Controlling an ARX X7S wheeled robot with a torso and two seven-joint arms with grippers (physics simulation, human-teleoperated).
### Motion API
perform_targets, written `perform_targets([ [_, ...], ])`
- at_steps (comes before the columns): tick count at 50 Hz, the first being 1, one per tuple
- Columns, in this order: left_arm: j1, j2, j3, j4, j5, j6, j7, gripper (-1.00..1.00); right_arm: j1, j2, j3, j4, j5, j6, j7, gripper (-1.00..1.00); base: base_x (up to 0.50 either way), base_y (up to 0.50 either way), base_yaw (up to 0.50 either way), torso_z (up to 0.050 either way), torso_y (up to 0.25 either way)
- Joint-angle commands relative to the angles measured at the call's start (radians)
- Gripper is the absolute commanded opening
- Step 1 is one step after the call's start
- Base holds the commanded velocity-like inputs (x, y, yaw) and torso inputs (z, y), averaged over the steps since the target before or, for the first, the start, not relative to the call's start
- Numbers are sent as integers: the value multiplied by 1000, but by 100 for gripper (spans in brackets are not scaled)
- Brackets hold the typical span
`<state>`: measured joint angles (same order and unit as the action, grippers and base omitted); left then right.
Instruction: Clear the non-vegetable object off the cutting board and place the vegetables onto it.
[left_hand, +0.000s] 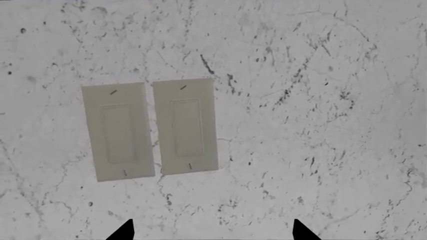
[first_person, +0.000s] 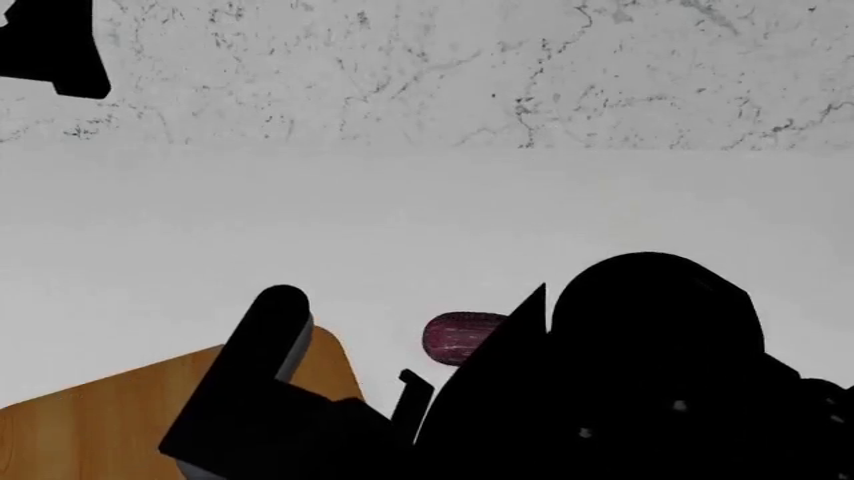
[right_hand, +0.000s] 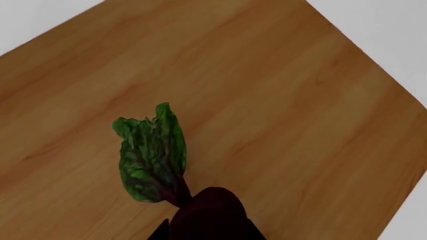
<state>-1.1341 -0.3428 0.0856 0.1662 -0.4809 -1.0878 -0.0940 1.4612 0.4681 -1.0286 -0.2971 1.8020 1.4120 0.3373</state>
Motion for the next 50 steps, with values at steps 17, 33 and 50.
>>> perform_targets([
  [17,0,-9,-14,20,-20,-15,-11,100,240,90,-85,-36,331,-25,213,-100,0,0,0,0,0],
  [33,-14,0,-3,9,-26,-14,-12,100,328,209,-62,46,287,20,196,-100,0,0,0,0,0],
  [50,-4,4,-2,30,-37,-22,-24,100,376,402,-60,73,289,27,238,-100,0,0,0,0,0],
])
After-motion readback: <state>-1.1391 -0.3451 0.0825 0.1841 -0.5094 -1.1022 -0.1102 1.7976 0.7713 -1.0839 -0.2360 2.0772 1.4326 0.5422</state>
